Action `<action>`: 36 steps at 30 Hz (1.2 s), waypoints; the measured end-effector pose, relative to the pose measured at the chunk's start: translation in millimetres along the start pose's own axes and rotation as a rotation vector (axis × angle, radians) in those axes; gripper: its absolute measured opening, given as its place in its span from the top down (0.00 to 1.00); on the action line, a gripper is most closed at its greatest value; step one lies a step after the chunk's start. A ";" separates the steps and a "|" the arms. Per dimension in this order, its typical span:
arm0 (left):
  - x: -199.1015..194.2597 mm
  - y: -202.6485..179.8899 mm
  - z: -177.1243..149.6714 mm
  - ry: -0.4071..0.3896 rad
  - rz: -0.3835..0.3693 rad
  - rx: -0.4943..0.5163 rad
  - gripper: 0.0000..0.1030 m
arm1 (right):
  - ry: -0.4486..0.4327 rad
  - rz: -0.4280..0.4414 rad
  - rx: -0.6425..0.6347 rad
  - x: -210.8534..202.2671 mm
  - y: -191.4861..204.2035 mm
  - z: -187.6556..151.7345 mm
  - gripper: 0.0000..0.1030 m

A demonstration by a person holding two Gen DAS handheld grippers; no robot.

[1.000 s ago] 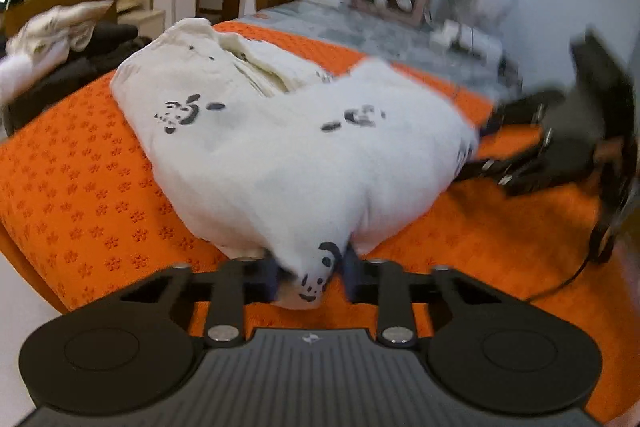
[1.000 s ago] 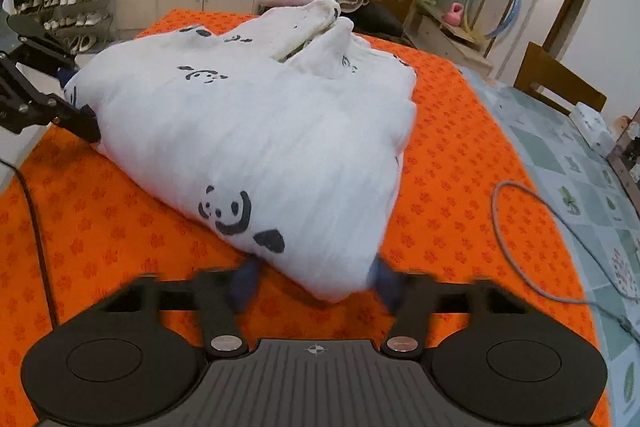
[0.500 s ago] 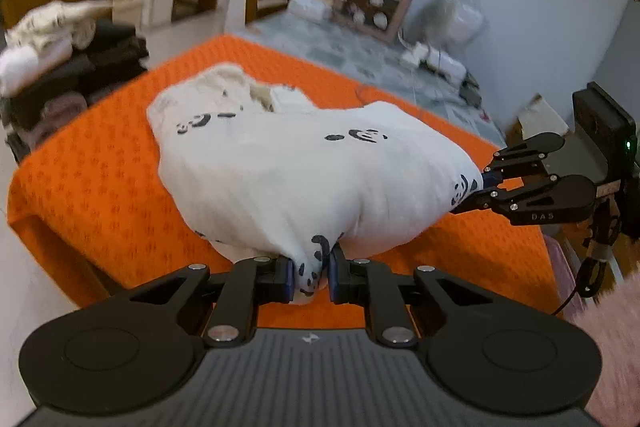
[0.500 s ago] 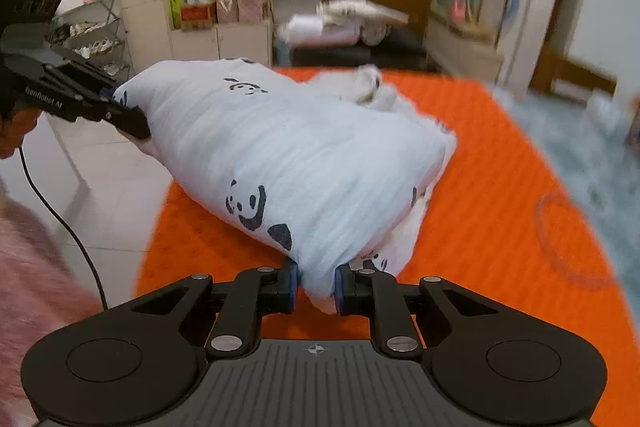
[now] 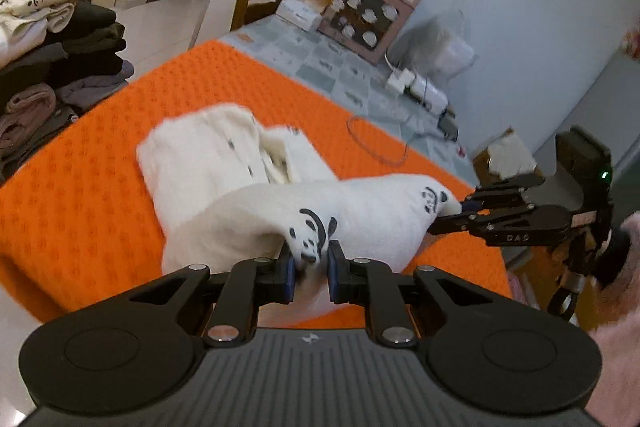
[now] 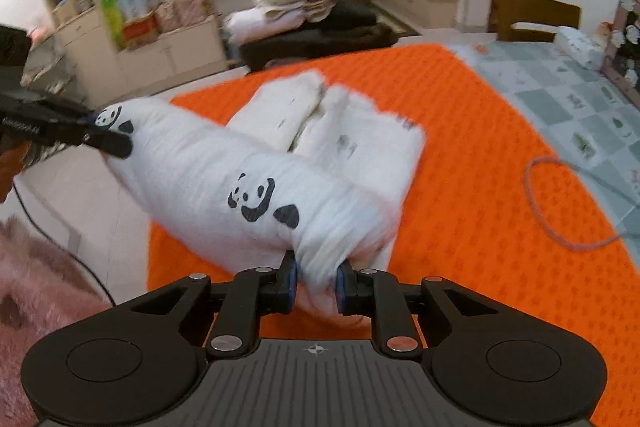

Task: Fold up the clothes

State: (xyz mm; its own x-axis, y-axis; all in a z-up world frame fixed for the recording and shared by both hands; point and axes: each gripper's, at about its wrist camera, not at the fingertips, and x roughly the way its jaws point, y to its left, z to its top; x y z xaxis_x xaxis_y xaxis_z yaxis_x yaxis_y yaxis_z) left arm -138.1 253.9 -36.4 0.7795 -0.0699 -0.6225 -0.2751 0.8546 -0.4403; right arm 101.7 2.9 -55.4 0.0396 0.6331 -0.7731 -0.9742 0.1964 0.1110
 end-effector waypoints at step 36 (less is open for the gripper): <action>126.1 171.8 110.9 0.029 0.074 -0.209 0.76 | -0.085 -0.315 0.059 86.2 21.6 141.0 0.37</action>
State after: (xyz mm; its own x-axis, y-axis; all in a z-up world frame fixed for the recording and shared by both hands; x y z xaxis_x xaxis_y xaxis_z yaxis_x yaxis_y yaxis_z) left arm -24.7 449.0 -118.8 0.7369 -0.0284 -0.6754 -0.4438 0.7333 -0.5150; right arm 115.3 167.3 -31.6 0.3574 0.5943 -0.7205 -0.8968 0.4339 -0.0869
